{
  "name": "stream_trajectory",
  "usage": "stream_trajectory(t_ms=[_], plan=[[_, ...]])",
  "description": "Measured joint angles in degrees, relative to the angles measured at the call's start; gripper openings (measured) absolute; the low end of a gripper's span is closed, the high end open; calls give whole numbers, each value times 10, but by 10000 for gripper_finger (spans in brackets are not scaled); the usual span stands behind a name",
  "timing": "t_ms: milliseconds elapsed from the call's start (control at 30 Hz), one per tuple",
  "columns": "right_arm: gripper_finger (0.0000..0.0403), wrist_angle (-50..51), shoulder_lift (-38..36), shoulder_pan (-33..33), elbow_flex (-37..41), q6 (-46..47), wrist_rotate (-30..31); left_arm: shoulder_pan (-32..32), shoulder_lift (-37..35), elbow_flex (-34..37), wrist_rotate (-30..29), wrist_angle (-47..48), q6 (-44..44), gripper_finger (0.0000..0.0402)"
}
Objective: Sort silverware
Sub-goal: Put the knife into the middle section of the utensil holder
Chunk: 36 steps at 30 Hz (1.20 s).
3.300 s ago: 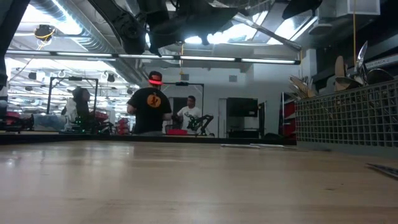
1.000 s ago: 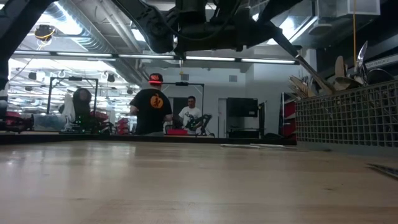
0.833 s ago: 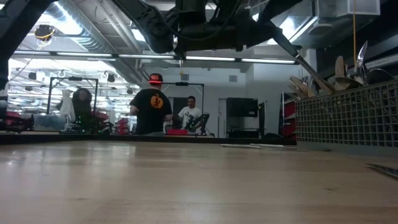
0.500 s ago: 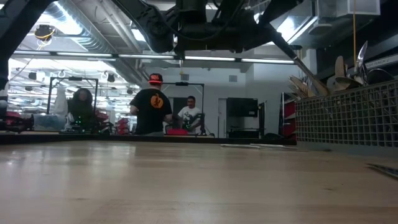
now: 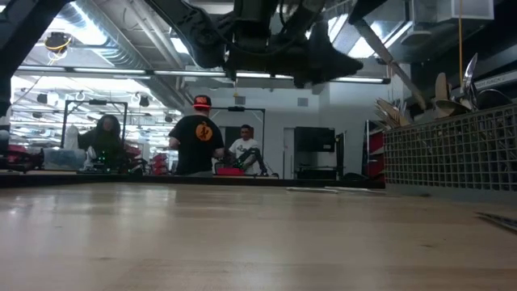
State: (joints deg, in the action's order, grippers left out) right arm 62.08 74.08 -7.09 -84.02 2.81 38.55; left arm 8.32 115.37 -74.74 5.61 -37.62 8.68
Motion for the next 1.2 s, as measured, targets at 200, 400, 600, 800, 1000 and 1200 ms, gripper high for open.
stream_trajectory(t_ms=[200,400,600,800,1000,1200], plan=[[2,63,-7,0,-21,61,47,7,0,0,-1,49,-18,110],[1,107,-12,-1,-22,153,70,8,0,2,-1,68,-22,101],[1,110,-15,-1,-22,165,117,8,0,2,-1,70,-22,100],[1,114,-15,-1,-3,197,158,8,0,2,-1,71,-21,100],[1,111,-14,-1,47,239,179,8,0,2,-1,72,-22,100],[1,82,-18,-1,73,254,185,8,0,2,-1,74,-22,100]])
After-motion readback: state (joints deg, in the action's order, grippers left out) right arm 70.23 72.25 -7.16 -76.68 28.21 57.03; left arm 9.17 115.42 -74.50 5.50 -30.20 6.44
